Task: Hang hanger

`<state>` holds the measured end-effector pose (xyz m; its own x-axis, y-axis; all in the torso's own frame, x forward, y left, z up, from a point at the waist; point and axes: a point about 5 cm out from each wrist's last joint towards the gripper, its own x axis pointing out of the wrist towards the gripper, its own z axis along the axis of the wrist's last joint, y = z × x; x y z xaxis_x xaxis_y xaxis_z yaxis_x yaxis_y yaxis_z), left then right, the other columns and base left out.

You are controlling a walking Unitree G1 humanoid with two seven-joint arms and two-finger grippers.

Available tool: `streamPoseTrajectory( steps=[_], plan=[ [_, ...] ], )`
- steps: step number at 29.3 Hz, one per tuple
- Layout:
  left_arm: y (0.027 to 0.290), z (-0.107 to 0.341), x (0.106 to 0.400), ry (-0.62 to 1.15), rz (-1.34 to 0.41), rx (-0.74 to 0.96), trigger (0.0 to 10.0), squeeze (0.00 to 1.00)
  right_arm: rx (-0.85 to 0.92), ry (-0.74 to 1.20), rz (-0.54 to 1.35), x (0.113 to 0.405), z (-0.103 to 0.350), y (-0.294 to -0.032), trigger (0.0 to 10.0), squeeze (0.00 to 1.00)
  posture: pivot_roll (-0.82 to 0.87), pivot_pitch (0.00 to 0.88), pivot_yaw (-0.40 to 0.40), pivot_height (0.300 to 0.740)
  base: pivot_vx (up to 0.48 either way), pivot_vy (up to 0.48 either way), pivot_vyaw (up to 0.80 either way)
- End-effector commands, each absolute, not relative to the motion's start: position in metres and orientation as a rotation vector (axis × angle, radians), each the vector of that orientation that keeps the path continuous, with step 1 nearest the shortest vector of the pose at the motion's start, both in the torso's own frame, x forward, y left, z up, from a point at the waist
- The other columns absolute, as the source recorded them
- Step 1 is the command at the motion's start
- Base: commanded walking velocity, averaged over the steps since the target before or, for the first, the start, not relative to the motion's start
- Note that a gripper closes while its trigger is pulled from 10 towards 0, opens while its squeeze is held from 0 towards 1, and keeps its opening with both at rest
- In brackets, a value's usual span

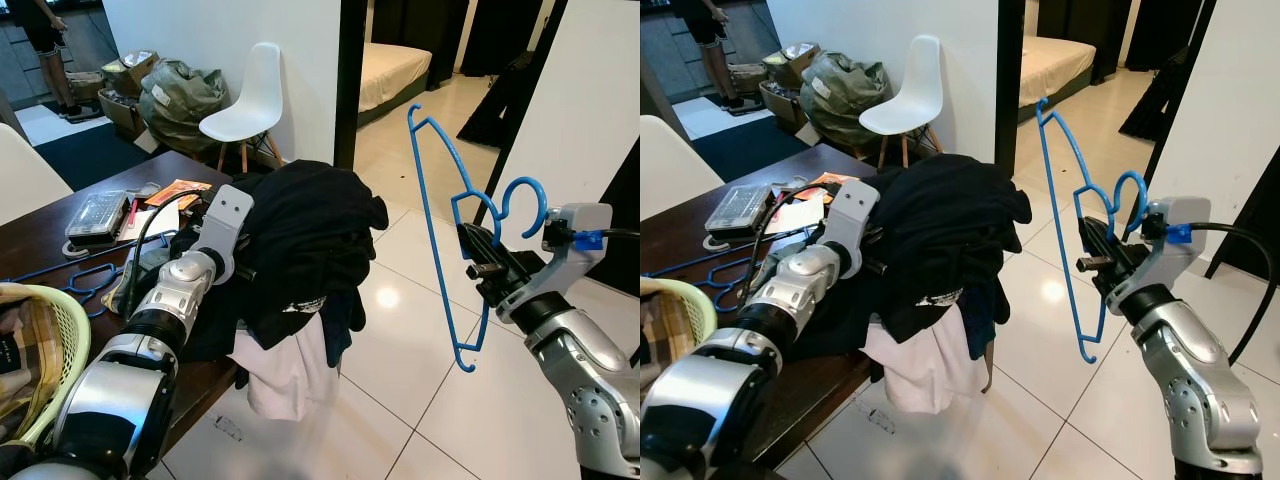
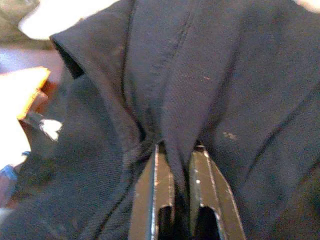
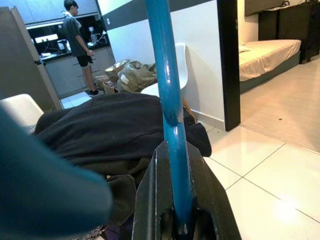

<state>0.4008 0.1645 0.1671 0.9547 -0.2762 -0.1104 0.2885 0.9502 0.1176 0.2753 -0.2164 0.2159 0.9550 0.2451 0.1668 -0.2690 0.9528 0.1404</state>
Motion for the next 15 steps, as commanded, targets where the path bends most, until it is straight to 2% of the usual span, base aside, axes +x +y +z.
streamPoseTrajectory(
  steps=[1,2,3,4,5,6,7,8,11,13,14,15],
  plan=[
    [0.168,0.212,0.41,-0.051,-0.307,-0.084,0.0,0.0,0.184,-0.151,0.263,0.273,0.212,-0.215,10.0,0.0,-0.19,0.0,0.032,0.74,0.0,0.0,0.0],
    [0.168,0.246,0.413,-0.172,-0.341,-0.199,0.0,0.0,0.193,-0.15,0.266,0.273,0.211,-0.213,10.0,0.0,-0.19,0.0,0.032,0.74,0.0,0.0,0.0],
    [0.168,0.246,0.413,-0.172,-0.341,-0.199,0.0,0.0,0.193,-0.15,0.266,0.273,0.211,-0.213,10.0,0.0,-0.19,0.0,0.032,0.74,0.0,0.0,0.0],
    [0.168,0.287,0.412,-0.315,-0.395,-0.268,0.0,0.0,0.2,-0.151,0.273,0.274,0.209,-0.211,10.0,0.0,-0.18,0.0,0.035,0.74,0.0,0.0,0.0],
    [0.168,0.287,0.412,-0.315,-0.395,-0.268,0.0,0.0,0.2,-0.151,0.273,0.274,0.209,-0.211,10.0,0.0,-0.18,0.0,0.035,0.74,0.0,0.0,0.0],
    [0.169,0.312,0.408,-0.401,-0.434,-0.3,0.0,0.0,0.206,-0.152,0.278,0.274,0.208,-0.209,10.0,0.0,-0.18,0.0,0.035,0.74,0.0,0.0,0.0],
    [0.17,0.347,0.4,-0.525,-0.472,-0.279,0.0,0.0,0.216,-0.156,0.282,0.275,0.207,-0.207,10.0,0.0,-0.17,0.0,0.039,0.74,0.0,0.0,0.0],
    [0.17,0.347,0.4,-0.525,-0.472,-0.279,0.0,0.0,0.216,-0.156,0.282,0.275,0.207,-0.207,10.0,0.0,-0.17,0.0,0.039,0.74,0.0,0.0,0.0],
    [0.182,0.421,0.367,-0.797,-0.499,-0.206,0.0,0.0,0.243,-0.168,0.286,0.278,0.206,-0.204,10.0,0.0,-0.15,0.0,0.045,0.74,0.0,0.0,0.0],
    [0.182,0.421,0.367,-0.797,-0.499,-0.206,0.0,0.0,0.243,-0.168,0.286,0.278,0.206,-0.204,10.0,0.0,-0.15,0.0,0.045,0.74,0.0,0.0,0.0],
    [0.194,0.442,0.354,-0.886,-0.45,-0.155,0.0,0.0,0.252,-0.172,0.291,0.279,0.206,-0.202,10.0,0.0,-0.14,0.0,0.044,0.74,0.0,0.0,0.0],
    [0.194,0.442,0.354,-0.886,-0.45,-0.155,0.0,0.0,0.252,-0.172,0.291,0.279,0.206,-0.202,10.0,0.0,-0.14,0.0,0.044,0.74,0.0,0.0,0.0]
  ],
)
